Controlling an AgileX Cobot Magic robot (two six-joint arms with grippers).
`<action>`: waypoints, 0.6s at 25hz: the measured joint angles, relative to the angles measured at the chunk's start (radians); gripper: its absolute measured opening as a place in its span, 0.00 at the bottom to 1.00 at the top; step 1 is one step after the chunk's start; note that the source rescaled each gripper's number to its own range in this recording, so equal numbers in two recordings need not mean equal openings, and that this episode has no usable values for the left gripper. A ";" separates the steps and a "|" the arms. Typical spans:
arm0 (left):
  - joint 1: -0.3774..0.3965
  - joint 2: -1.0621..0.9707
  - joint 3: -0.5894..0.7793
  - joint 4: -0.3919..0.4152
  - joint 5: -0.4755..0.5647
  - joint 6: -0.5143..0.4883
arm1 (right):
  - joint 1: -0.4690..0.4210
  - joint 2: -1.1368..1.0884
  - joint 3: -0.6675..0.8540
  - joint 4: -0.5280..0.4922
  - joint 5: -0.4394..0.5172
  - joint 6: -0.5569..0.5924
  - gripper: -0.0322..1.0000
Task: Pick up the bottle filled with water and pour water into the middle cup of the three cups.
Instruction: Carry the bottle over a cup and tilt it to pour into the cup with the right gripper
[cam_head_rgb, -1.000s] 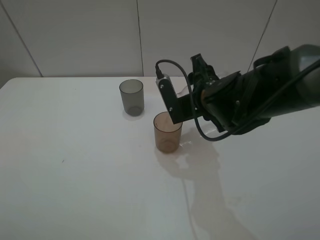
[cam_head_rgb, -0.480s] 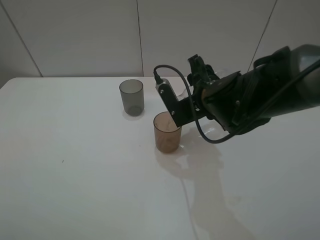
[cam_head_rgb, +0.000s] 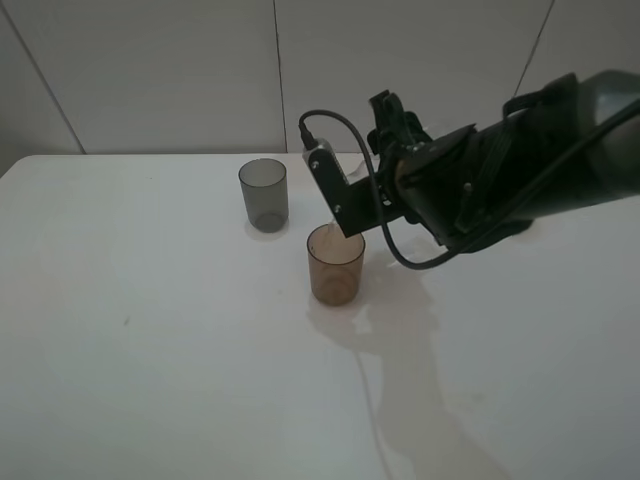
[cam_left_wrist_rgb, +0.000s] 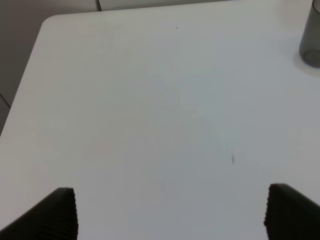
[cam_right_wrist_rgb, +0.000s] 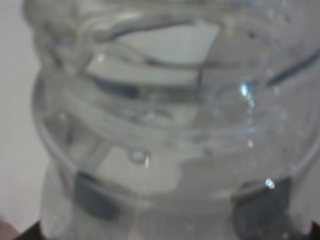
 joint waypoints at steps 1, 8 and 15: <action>0.000 0.000 0.000 0.000 0.000 0.000 | 0.000 0.000 -0.002 0.000 0.002 -0.009 0.06; 0.000 0.000 0.000 0.000 0.000 0.000 | 0.000 0.000 -0.002 0.000 0.003 -0.108 0.06; 0.000 0.000 0.000 0.000 0.000 0.000 | 0.000 0.000 -0.002 0.000 0.006 -0.142 0.06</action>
